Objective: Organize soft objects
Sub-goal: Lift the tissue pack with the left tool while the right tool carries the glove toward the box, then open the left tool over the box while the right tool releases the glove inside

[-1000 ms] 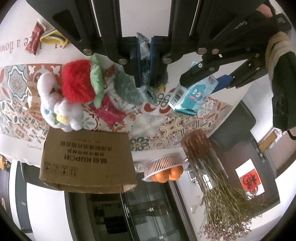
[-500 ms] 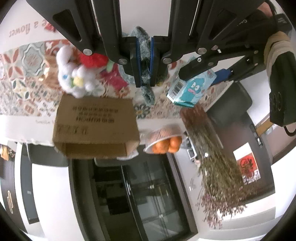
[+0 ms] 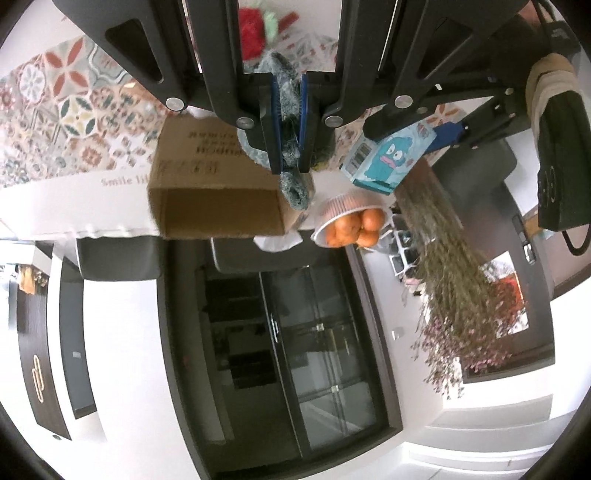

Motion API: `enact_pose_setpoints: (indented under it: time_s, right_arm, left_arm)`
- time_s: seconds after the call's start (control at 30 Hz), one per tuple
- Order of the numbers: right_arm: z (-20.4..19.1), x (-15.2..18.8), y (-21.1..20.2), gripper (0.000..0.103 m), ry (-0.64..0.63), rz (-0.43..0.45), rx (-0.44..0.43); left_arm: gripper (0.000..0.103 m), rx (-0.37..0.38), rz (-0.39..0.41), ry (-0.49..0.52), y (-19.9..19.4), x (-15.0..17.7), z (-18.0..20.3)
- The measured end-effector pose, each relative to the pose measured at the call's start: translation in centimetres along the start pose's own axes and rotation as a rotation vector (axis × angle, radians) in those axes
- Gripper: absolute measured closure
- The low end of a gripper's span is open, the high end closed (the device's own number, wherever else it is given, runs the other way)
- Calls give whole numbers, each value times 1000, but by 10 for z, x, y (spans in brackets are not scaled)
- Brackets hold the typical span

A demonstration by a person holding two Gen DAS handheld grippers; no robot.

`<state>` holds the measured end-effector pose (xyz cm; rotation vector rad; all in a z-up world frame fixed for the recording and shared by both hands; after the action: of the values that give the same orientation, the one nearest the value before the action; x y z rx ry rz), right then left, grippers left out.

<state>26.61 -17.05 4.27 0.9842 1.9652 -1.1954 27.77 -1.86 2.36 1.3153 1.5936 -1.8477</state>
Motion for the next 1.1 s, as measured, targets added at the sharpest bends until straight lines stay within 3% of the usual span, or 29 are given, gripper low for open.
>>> enact_pose_setpoints:
  time_s: [0.67,1.1]
  right_arm:
    - [30,-88,41,94,-1,35,55]
    - [57,-107,108,94,1,-61,66]
  left_arm:
    - [50,25,-34,63,62,-81,-1]
    - [50,32,-118,76,135,-102,-15]
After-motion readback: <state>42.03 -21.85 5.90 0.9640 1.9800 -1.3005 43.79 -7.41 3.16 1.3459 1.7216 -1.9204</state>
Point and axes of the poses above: each gripper's, at about its wrist camera, not at the fingertips, and y roughly the way its jaws point, z to its right, x to its underside, the point moved 4 cm from there along y, roughly the way its jaws point, and after that the axes turned 13 degrees about y, right-handed, at the moved point
